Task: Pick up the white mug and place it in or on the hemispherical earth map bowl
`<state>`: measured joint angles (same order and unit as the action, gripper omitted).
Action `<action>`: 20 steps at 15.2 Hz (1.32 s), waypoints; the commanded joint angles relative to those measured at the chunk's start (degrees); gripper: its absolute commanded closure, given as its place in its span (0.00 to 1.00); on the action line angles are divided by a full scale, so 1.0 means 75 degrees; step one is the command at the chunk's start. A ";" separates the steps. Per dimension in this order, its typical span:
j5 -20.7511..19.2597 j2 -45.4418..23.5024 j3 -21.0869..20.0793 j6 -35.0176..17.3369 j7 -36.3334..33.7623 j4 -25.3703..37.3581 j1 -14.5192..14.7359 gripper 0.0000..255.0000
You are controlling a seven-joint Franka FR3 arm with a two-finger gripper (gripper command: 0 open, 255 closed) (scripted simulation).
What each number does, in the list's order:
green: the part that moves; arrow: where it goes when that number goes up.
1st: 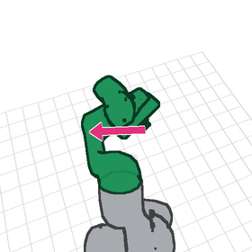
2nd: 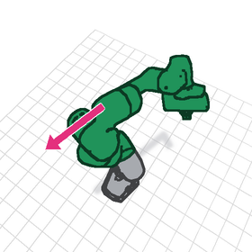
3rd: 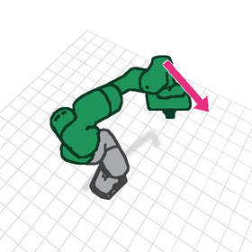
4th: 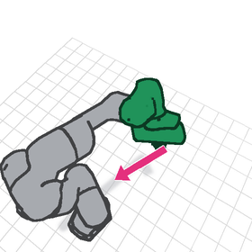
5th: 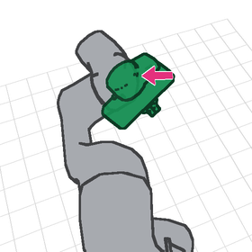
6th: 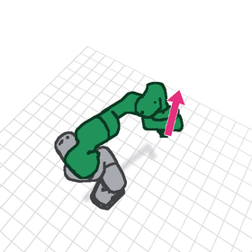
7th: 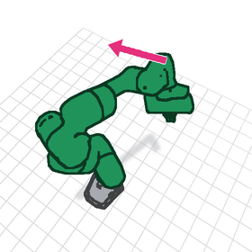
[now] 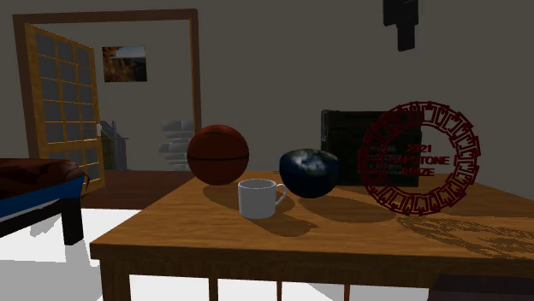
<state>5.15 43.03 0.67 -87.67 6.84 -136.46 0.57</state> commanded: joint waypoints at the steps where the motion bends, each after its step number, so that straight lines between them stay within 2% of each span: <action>1: 0.0000 0.0000 0.0000 0.0000 0.0000 0.0000 0.0000 0.00; 10: -0.0118 -0.2116 -0.0281 -0.2272 -0.0192 0.0021 -0.0032 0.00; 20: -0.0491 -0.4913 -0.0482 -0.4194 -0.0575 0.1075 -0.0108 0.00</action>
<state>1.86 8.04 -2.83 -118.21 2.91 -129.48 -0.20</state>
